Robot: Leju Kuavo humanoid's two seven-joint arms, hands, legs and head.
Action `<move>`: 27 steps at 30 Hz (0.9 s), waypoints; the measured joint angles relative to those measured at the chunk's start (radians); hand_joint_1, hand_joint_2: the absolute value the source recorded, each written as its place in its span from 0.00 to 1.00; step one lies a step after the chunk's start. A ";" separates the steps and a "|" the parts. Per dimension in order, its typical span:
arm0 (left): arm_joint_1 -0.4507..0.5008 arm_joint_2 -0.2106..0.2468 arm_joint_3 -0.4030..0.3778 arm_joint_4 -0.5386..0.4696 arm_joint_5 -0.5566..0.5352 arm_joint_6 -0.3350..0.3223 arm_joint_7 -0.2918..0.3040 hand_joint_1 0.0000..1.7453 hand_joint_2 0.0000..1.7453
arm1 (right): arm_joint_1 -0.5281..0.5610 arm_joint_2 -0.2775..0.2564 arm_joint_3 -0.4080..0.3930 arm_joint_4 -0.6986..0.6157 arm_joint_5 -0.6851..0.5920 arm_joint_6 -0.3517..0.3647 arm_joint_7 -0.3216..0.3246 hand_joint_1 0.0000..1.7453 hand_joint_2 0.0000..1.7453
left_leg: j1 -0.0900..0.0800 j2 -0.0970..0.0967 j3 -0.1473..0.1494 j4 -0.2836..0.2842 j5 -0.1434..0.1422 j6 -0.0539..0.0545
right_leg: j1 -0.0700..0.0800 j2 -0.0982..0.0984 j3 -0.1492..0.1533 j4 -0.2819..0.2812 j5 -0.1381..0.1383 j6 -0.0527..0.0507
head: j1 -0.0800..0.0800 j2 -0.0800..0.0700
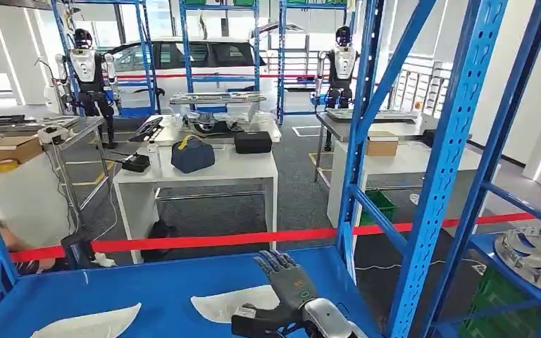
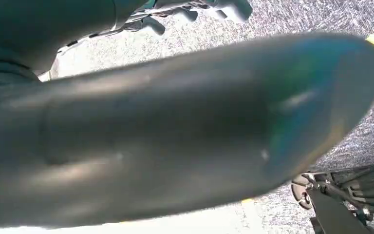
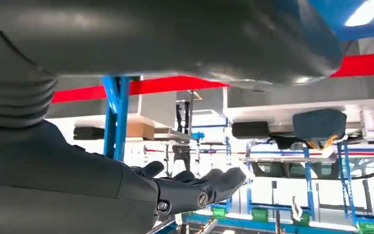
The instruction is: Take the parts from the cabinet and place them on the table.
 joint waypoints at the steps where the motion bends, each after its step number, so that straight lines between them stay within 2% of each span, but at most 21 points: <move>1: 0.000 -0.001 0.000 0.000 -0.001 0.000 0.003 0.00 0.00 | 0.004 0.003 0.000 0.000 0.000 -0.001 0.000 0.00 0.00 | 0.000 0.000 0.000 0.000 0.000 0.000 | 0.000 0.000 0.000 0.000 0.000 0.000 | 0.000 0.000; 6: -0.003 -0.001 0.000 0.000 -0.002 -0.004 0.011 0.00 0.00 | 0.017 0.013 0.000 0.000 0.006 0.001 0.008 0.00 0.00 | -0.003 0.000 0.000 0.001 -0.001 0.002 | -0.002 -0.001 0.000 -0.001 0.000 0.004 | 0.000 0.000; 11: -0.004 -0.001 0.000 0.000 -0.002 -0.008 0.017 0.00 0.00 | 0.019 0.017 0.000 0.000 0.006 0.004 0.006 0.00 0.00 | -0.008 0.000 -0.001 0.002 -0.006 0.009 | -0.008 -0.001 0.000 -0.002 -0.002 0.011 | 0.000 0.000; 12: -0.005 -0.001 0.000 0.000 -0.002 -0.008 0.018 0.00 0.00 | 0.019 0.019 0.000 0.000 0.007 0.007 0.006 0.00 0.00 | -0.010 0.000 -0.001 0.001 -0.007 0.012 | -0.009 -0.001 0.000 -0.005 -0.002 0.014 | 0.000 0.000; 13: -0.005 -0.001 0.000 0.000 0.000 -0.008 0.018 0.00 0.00 | 0.019 0.021 0.000 0.000 0.008 0.011 0.005 0.00 0.00 | -0.007 0.000 -0.013 -0.014 -0.015 0.019 | -0.009 -0.001 0.003 0.012 0.006 0.019 | 0.000 0.000; 14: -0.005 -0.001 0.000 0.000 0.001 -0.008 0.018 0.00 0.00 | 0.020 0.022 0.000 0.000 0.010 0.015 0.003 0.00 0.00 | -0.005 -0.001 0.000 -0.015 -0.028 0.031 | -0.009 -0.001 0.000 0.022 0.013 0.023 | 0.001 0.000; 16: -0.005 -0.003 0.000 -0.002 0.002 -0.008 0.017 0.00 0.00 | 0.016 0.024 0.000 0.000 0.013 0.016 0.002 0.00 0.00 | 0.000 -0.002 0.032 -0.019 -0.034 0.042 | -0.010 -0.006 -0.018 0.064 -0.005 0.030 | 0.003 0.000; 17: -0.007 -0.003 0.000 -0.002 0.002 -0.008 0.017 0.00 0.00 | 0.011 0.024 0.000 0.001 0.014 0.017 -0.001 0.00 0.00 | 0.001 -0.002 0.039 -0.018 -0.038 0.044 | -0.011 -0.008 -0.052 0.120 -0.030 0.032 | 0.004 0.000; 19: -0.006 -0.003 0.000 -0.002 0.003 -0.008 0.017 0.00 0.00 | 0.013 0.027 0.000 0.002 0.017 0.018 -0.008 0.00 0.00 | 0.001 -0.001 0.049 -0.016 -0.049 0.042 | -0.016 -0.008 -0.150 0.269 -0.085 0.038 | 0.005 0.000; 20: -0.005 -0.004 0.001 -0.001 0.003 -0.008 0.017 0.00 0.00 | 0.018 0.027 0.000 0.005 0.018 0.019 -0.011 0.00 0.00 | 0.002 -0.002 0.056 -0.016 -0.057 0.039 | -0.019 -0.009 -0.195 0.325 -0.093 0.040 | 0.005 0.000; 21: -0.003 -0.005 0.002 -0.001 0.003 -0.008 0.018 0.00 0.00 | 0.023 0.028 0.001 0.006 0.018 0.019 -0.012 0.00 0.00 | 0.004 -0.003 0.067 -0.015 -0.065 0.034 | -0.023 -0.010 -0.217 0.329 -0.077 0.043 | 0.006 0.000; 22: -0.001 -0.005 0.005 -0.001 0.005 -0.007 0.018 0.00 0.00 | 0.025 0.028 0.001 0.008 0.018 0.019 -0.012 0.00 0.00 | 0.007 -0.004 0.081 -0.014 -0.073 0.026 | -0.026 -0.010 -0.211 0.284 -0.047 0.044 | 0.005 0.000; 23: 0.000 -0.005 0.007 -0.001 0.006 -0.007 0.018 0.00 0.00 | 0.025 0.028 0.001 0.010 0.018 0.019 -0.012 0.00 0.00 | 0.011 -0.004 0.097 -0.014 -0.084 0.018 | -0.028 -0.012 -0.189 0.211 -0.011 0.043 | 0.006 0.000; 24: 0.001 -0.006 0.008 -0.001 0.006 -0.006 0.018 0.00 0.00 | 0.025 0.029 0.001 0.011 0.018 0.019 -0.012 0.00 0.00 | 0.015 -0.004 0.114 -0.013 -0.098 0.011 | -0.031 -0.016 -0.161 0.121 0.035 0.045 | 0.006 0.000; 25: 0.002 -0.005 0.009 -0.001 0.007 -0.005 0.018 0.00 0.00 | 0.028 0.029 0.001 0.013 0.018 0.020 -0.012 0.00 0.00 | 0.014 -0.002 0.111 -0.015 -0.113 0.002 | -0.035 -0.023 -0.139 0.039 0.108 0.049 | 0.006 0.000; 26: 0.001 -0.005 0.010 -0.001 0.010 -0.004 0.018 0.00 0.00 | 0.030 0.029 0.002 0.016 0.019 0.020 -0.013 0.00 0.00 | 0.015 -0.001 0.137 -0.009 -0.125 -0.006 | -0.029 -0.027 -0.148 0.035 0.098 0.045 | 0.005 0.000; 27: -0.002 -0.005 0.010 -0.002 0.010 -0.003 0.014 0.00 0.00 | 0.031 0.035 0.003 0.018 0.019 0.023 -0.013 0.00 0.00 | 0.013 0.000 0.138 -0.020 -0.129 -0.018 | -0.022 -0.021 -0.137 0.035 0.092 0.029 | 0.005 0.000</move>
